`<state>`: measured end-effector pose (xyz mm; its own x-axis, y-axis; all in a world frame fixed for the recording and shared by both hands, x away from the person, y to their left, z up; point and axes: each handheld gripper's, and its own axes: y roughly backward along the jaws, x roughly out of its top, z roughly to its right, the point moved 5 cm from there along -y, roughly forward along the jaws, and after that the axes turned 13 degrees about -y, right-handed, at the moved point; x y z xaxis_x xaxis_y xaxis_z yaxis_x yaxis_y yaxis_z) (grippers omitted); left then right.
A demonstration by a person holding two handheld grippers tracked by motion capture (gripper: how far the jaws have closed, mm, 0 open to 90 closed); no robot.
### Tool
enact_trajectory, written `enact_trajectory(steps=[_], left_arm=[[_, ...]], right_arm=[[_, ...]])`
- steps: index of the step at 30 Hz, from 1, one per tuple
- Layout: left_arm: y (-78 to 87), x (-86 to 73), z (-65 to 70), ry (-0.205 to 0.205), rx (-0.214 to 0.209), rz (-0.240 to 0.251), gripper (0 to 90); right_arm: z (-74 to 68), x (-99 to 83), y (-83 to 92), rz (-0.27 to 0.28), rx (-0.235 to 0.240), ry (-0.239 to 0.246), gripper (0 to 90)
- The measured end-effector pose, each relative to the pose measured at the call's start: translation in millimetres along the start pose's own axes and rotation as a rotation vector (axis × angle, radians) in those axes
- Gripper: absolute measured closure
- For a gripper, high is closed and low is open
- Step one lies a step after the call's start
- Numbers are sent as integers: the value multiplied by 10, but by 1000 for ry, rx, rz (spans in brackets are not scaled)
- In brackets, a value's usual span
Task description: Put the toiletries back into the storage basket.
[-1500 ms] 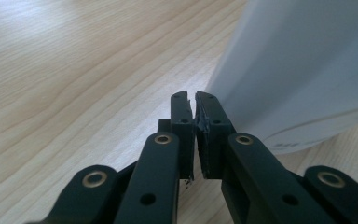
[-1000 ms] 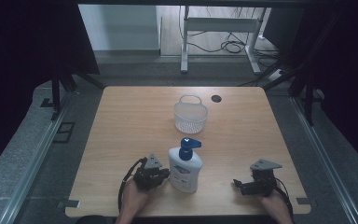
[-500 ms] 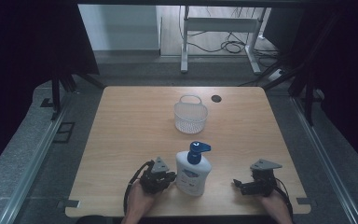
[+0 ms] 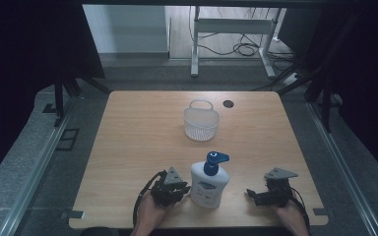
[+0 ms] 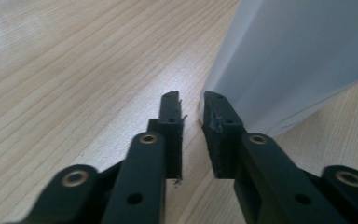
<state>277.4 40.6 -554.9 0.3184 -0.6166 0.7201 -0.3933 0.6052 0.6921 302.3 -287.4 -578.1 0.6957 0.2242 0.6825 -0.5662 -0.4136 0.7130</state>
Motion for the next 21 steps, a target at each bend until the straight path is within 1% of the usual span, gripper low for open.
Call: enact_trajectory(steps=[3,6,9,13,16,19,21], left_arm=[[23,-11,-22,5,17,2,647],[53,-32,-50,18,34,5,602],[85,-67,-81,29,50,7,562],[118,-129,-121,31,67,-1,516],[120,-169,-144,35,74,-9,486],[111,-203,-161,32,83,-21,452],[106,-222,-174,37,86,-24,424]], right_arm=[[2,6,-2,3,6,0,0],[0,7,4,6,18,-2,0],[-5,10,21,12,22,5,3],[-32,23,44,16,29,19,5],[-39,20,53,7,30,40,5],[-28,21,80,4,32,47,13],[-28,29,114,12,40,48,13]])
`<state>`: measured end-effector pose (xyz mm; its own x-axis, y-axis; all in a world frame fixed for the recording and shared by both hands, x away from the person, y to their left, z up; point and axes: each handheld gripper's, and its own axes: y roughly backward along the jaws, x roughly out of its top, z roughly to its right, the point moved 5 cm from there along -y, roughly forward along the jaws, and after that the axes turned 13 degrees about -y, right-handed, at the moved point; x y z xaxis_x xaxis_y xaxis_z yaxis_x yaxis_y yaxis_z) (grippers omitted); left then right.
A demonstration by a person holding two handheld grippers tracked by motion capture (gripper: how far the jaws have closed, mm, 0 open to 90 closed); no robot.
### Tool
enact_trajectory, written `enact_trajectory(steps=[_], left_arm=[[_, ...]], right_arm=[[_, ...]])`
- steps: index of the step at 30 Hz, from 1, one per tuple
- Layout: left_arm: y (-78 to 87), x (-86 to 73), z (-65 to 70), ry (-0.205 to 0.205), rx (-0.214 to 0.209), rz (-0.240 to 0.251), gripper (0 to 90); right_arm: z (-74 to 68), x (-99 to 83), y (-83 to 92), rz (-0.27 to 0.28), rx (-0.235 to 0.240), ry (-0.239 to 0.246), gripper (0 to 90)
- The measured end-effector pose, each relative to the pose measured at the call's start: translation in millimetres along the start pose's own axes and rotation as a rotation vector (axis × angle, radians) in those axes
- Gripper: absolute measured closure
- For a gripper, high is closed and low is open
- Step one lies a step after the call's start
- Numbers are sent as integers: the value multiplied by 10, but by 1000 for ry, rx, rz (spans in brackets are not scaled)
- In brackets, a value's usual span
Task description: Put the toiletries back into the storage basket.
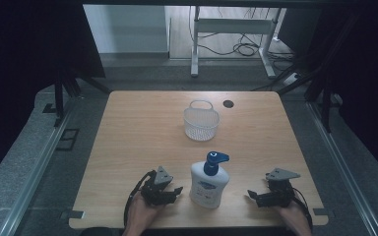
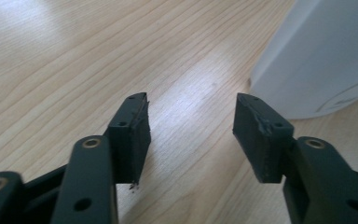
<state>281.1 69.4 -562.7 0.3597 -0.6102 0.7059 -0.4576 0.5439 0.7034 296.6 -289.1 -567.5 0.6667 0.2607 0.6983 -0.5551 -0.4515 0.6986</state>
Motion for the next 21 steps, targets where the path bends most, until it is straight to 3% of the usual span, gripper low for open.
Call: enact_trajectory(steps=[7,13,21], left_arm=[[-11,-63,-53,19,14,-11,350],[-23,-115,-87,12,45,-35,280],[-46,-167,-122,18,79,-59,192]], right_arm=[[-56,2,122,8,61,-4,0],[-125,6,200,6,83,26,0],[-288,24,290,2,152,62,0]])
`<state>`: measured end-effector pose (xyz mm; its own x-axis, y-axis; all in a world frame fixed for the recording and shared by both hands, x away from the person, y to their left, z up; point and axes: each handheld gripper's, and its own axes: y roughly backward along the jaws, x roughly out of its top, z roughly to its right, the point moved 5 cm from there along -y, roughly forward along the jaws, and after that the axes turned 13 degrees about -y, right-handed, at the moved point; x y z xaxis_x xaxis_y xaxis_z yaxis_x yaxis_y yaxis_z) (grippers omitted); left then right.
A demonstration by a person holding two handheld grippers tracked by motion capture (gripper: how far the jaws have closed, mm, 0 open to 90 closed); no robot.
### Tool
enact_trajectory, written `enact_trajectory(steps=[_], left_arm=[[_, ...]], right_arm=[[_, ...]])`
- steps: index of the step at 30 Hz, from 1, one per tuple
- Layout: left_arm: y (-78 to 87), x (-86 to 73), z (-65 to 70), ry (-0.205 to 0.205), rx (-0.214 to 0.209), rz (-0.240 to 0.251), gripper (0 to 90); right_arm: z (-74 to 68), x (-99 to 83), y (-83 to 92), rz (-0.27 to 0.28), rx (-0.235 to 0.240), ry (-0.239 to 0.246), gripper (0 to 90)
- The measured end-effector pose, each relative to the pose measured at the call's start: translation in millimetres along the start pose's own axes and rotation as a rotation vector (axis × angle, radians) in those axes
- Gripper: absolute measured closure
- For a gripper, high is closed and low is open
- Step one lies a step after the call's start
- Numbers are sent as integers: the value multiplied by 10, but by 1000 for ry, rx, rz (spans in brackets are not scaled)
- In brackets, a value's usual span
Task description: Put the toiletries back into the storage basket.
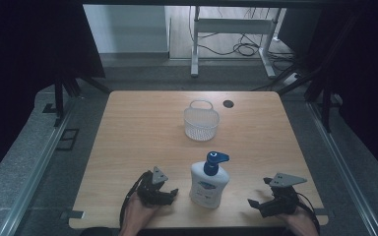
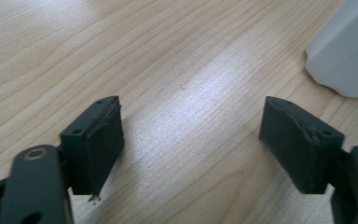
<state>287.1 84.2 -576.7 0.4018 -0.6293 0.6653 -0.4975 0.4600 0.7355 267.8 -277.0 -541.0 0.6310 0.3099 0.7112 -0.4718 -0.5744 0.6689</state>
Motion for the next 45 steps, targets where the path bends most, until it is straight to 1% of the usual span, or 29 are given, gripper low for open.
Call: enact_trajectory(steps=[2,7,16,31,45], left_arm=[[-6,-6,-4,6,3,4,174],[-14,-23,-17,0,2,18,148],[-18,-24,-14,-9,-8,13,124],[-18,-24,-13,-7,-8,14,124],[-19,-25,-14,-9,-7,14,124]], right_arm=[[-47,19,12,-5,7,10,0],[-160,91,33,3,22,34,0],[-315,178,34,4,48,71,0],[-541,293,27,14,93,86,0],[-739,416,10,24,144,118,0]])
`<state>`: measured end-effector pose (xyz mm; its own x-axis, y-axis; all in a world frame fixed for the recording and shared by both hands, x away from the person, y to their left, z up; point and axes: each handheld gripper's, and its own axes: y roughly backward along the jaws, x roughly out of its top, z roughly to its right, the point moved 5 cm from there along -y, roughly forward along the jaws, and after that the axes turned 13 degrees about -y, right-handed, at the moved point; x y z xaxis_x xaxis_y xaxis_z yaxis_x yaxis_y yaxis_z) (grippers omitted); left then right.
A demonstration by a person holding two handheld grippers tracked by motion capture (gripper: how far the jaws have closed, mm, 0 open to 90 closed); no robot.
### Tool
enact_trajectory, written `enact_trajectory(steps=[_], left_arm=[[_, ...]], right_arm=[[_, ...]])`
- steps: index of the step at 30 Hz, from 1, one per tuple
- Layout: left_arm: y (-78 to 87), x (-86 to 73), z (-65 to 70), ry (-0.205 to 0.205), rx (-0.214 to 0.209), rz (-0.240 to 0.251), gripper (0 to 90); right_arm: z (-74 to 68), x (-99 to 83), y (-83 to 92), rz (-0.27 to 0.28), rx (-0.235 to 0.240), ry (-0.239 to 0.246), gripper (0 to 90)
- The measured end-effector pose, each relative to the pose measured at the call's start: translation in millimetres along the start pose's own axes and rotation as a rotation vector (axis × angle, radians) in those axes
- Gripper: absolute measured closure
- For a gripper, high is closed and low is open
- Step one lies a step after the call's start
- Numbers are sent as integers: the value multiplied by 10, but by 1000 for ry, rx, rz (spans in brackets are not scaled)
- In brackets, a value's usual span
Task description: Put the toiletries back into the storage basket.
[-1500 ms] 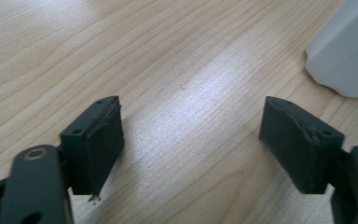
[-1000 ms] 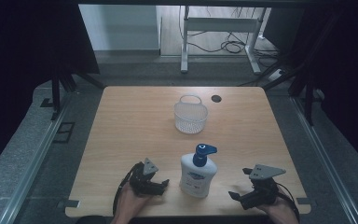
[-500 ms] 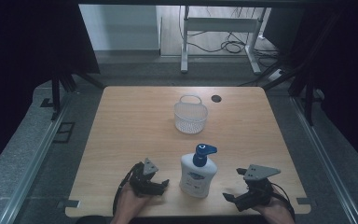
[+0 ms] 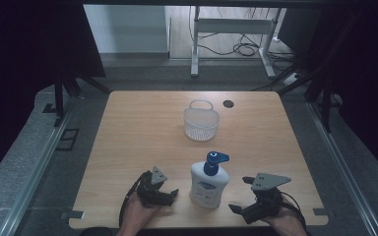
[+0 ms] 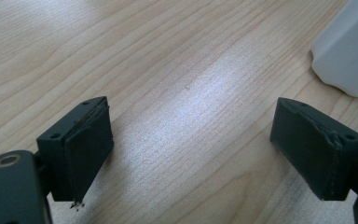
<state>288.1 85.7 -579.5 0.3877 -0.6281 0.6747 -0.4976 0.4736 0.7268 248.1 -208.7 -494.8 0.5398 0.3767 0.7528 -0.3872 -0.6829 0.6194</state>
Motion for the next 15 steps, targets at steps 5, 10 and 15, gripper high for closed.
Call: enact_trajectory(steps=[5,10,15], left_arm=[[0,0,0,0,0,0,124],[0,0,0,0,0,0,124],[0,0,0,0,0,0,124]], right_arm=[[-55,57,-37,1,24,3,0],[-117,128,-59,10,58,-2,0],[-165,207,-84,10,84,12,0]])
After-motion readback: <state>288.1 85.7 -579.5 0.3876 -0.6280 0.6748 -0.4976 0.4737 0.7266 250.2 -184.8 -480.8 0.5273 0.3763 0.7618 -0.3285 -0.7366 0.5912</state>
